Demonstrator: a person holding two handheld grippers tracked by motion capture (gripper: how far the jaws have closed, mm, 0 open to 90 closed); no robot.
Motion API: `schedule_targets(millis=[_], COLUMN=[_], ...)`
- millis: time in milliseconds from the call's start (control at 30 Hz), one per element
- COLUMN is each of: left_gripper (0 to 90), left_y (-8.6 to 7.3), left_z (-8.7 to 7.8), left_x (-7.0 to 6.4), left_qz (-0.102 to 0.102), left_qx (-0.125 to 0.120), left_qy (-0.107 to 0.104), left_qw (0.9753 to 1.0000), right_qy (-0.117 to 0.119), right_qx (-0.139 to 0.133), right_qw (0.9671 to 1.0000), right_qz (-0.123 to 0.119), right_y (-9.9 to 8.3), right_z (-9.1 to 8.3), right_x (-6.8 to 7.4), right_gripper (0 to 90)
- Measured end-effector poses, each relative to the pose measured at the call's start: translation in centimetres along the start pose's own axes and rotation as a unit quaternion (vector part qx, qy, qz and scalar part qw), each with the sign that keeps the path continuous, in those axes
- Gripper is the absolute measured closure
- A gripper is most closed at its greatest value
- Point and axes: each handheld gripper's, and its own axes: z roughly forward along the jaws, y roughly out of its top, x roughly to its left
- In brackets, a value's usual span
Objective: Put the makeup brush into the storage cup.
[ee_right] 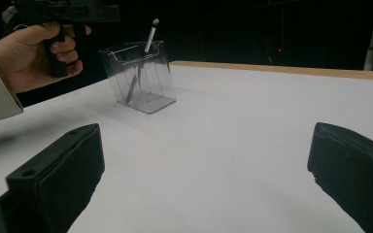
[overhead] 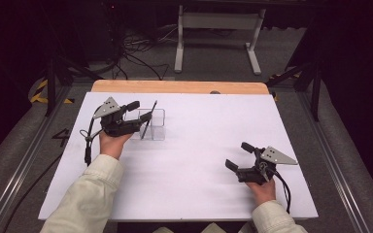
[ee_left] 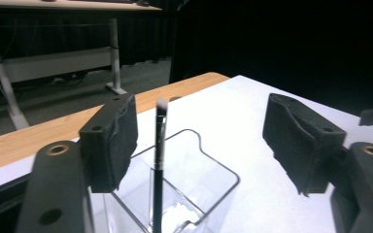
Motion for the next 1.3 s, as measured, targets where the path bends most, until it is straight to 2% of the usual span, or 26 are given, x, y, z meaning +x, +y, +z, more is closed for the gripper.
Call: schedule_targets(millis=[100, 233, 400, 467, 667, 1067, 1133, 1300], left_gripper=[22.6, 13.6, 7.3, 6.0, 5.1, 3.2, 3.2, 2.8], left_y=[0.2, 0.8, 0.8, 0.7, 0.2, -1.5, -1.8, -2.6], left_z=[-0.3, -1.4, -2.4, -2.9, -4.2, -6.3, -6.7, -7.4], left_x=[-0.2, -0.9, -1.6, -1.9, -2.7, -4.0, -4.2, -4.6], left_qz=[-0.001, -0.004, -0.006, -0.002, 0.001, 0.003, 0.000, 0.006], left_qx=[0.002, 0.000, 0.001, 0.001, 0.002, -0.002, 0.001, 0.006], left_qy=[-0.004, -0.017, -0.023, -0.024, -0.028, -0.058, -0.068, -0.072], left_qw=[1.0000, 0.9999, 0.9997, 0.9997, 0.9996, 0.9983, 0.9977, 0.9974], right_qy=[-0.001, 0.001, -0.003, -0.007, -0.016, -0.015, -0.018, -0.018], right_qx=[0.001, -0.002, 0.000, 0.001, -0.003, -0.004, 0.002, 0.004], right_qw=[1.0000, 1.0000, 0.9997, 0.9997, 0.9995, 0.9996, 0.9996, 0.9993], right_qz=[-0.002, 0.000, -0.023, -0.023, -0.025, -0.023, -0.023, -0.031], right_y=[0.1, 0.7, 1.6, 1.8, 2.4, 2.6, 2.5, 2.4], right_z=[-0.1, -0.6, -1.3, -1.5, -2.4, -3.6, -3.7, -4.0], right_x=[0.0, -0.1, 0.1, 0.0, -0.6, -1.7, -1.8, -1.8], right_gripper=[0.1, 0.1, 0.1, 0.1, 0.1, 0.1, 0.1, 0.1])
